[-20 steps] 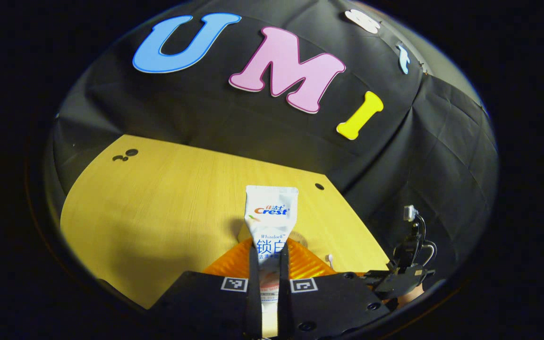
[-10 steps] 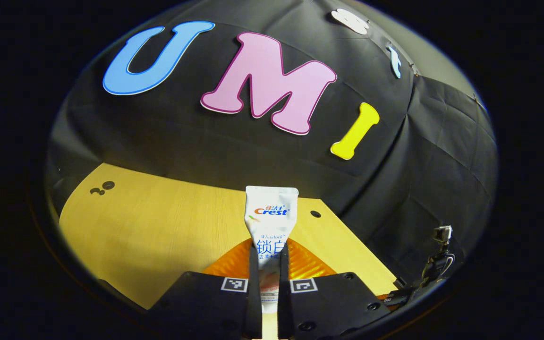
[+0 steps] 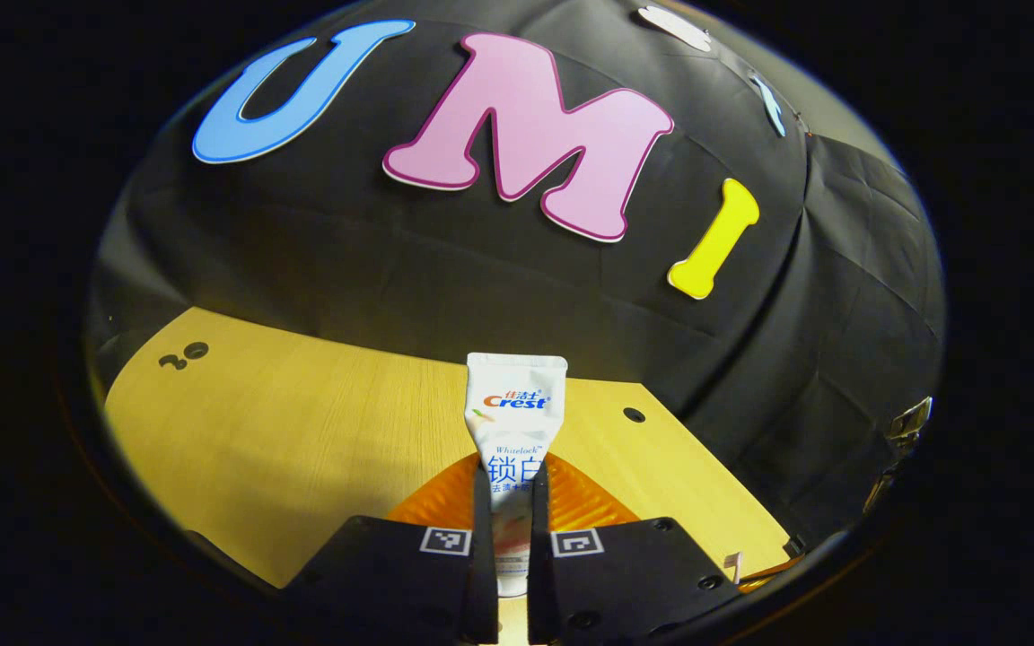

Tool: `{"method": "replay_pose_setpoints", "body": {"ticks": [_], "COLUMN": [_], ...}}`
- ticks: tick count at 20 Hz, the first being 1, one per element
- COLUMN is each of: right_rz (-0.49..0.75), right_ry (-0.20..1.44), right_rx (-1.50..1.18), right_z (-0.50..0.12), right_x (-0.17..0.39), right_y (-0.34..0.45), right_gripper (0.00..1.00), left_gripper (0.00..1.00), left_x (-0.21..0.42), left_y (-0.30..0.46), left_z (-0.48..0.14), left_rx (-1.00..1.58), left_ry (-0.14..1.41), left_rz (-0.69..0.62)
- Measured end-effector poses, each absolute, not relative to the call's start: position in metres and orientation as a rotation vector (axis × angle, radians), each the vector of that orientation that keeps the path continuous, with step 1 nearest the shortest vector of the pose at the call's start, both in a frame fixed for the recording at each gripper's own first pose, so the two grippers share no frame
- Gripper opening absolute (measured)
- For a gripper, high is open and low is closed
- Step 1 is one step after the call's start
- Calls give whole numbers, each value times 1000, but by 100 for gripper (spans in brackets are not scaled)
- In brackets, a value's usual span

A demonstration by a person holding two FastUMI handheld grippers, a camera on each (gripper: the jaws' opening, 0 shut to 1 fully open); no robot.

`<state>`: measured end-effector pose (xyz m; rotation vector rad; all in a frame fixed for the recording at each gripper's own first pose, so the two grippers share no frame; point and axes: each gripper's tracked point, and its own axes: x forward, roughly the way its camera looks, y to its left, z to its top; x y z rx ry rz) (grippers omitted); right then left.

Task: Put the toothbrush and toothpaste on the desktop into the cup, then pick up the cup and place it on the coaster on the desktop.

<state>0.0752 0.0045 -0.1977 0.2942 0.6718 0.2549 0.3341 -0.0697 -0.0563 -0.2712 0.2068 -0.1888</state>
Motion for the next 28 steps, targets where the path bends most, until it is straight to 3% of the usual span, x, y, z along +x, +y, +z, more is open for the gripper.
{"method": "replay_pose_setpoints", "body": {"ticks": [8,16,19,20,21,28], "right_rz": [206,179,171,171,171,213], "right_ry": [644,593,571,564,555,472], "right_rx": [289,299,311,314,316,354], "right_z": [-193,-176,-168,-167,-163,-131], "right_x": [83,89,80,78,76,76], "right_y": [-11,-7,-4,-2,-1,28], "right_gripper": [5,5,5,5,5,5], "left_gripper": [18,25,33,45,42,55], "left_x": [341,321,309,304,300,272], "left_y": [-72,-77,-83,-84,-83,-58], "left_z": [-87,-111,-116,-120,-122,-108], "left_rx": [-239,-238,-241,-234,-225,-159], "left_ry": [258,343,369,380,392,370], "left_rz": [-192,-241,-280,-284,-284,-226]}}
